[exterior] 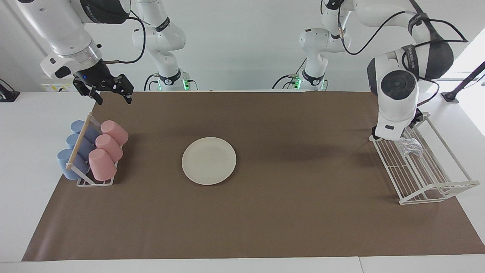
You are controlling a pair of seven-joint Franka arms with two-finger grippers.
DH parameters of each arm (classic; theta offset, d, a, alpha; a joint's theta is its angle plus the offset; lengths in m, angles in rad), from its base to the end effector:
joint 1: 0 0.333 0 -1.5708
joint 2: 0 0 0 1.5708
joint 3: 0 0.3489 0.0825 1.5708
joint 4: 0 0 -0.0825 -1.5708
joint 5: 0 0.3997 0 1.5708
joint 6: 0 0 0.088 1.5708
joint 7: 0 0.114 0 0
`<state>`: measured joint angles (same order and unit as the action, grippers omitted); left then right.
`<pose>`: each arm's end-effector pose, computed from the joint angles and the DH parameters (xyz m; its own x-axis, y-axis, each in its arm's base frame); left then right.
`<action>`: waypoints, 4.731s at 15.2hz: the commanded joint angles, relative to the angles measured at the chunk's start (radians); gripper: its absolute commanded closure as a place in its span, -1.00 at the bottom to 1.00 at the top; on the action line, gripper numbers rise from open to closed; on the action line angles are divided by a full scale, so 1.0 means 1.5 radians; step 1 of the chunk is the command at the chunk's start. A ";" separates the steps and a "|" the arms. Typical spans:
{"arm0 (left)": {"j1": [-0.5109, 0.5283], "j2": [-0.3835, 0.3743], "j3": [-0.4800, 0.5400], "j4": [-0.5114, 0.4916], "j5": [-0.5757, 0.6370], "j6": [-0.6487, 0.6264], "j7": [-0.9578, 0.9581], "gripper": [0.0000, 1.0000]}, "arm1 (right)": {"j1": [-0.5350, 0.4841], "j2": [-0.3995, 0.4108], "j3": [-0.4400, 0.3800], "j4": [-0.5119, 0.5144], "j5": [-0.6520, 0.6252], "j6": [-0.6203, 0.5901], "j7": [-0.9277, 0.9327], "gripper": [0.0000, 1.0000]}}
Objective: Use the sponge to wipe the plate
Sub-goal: 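Lift the clear plastic scrubber out of the wire basket with the left gripper, then carry the scrubber toward the right gripper while the right gripper reaches it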
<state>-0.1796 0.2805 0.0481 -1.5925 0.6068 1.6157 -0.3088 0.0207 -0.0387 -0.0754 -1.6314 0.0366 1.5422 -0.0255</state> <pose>0.6462 -0.0256 0.4923 0.9922 0.0953 -0.0810 0.0265 -0.7929 -0.6087 0.5519 -0.0268 0.6403 0.9984 -0.0279 -0.0495 -0.0299 -0.9987 -0.0408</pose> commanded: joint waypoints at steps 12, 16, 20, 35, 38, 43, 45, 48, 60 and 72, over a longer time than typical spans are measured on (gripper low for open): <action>-0.025 0.116 0.008 0.035 0.174 -0.022 -0.006 0.26 | 0.004 -0.003 -0.001 0.003 -0.005 -0.011 0.016 -1.00; -0.026 0.116 0.006 0.036 0.171 -0.028 -0.010 1.00 | 0.005 -0.003 -0.001 0.004 -0.004 -0.010 0.016 -1.00; -0.031 0.116 0.006 0.037 0.167 -0.029 -0.010 1.00 | 0.005 -0.003 0.000 0.004 -0.004 -0.004 0.016 -1.00; 0.083 -0.048 0.018 0.187 -0.577 -0.224 -0.055 1.00 | 0.006 -0.004 0.011 0.000 0.003 0.013 0.163 -1.00; 0.120 -0.094 0.018 0.100 -0.746 -0.216 -0.052 1.00 | 0.006 -0.006 0.023 0.005 0.006 -0.002 0.274 -1.00; 0.139 -0.225 0.017 -0.161 -0.946 -0.113 0.052 1.00 | 0.006 -0.029 0.073 0.008 0.013 -0.046 0.527 -1.00; 0.134 -0.278 0.017 -0.266 -1.021 -0.051 0.109 1.00 | 0.006 -0.036 0.102 0.008 0.014 -0.066 0.625 -1.00; 0.120 -0.346 0.015 -0.391 -1.145 0.018 0.179 1.00 | 0.005 -0.047 0.144 0.007 0.030 -0.077 0.764 -1.00; -0.148 -0.499 0.009 -0.636 -1.449 0.303 0.387 1.00 | 0.007 -0.087 0.275 -0.033 0.139 -0.055 1.131 -1.00; -0.217 -0.530 0.009 -0.680 -1.541 0.342 0.461 1.00 | 0.189 -0.109 0.283 -0.142 0.171 0.144 1.384 -1.00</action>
<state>-0.4813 -0.4786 0.0487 -2.5812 -1.6762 2.1112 0.3589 0.2952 -0.1751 0.3534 -1.7945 0.2504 1.7089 2.0205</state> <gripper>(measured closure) 0.943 0.000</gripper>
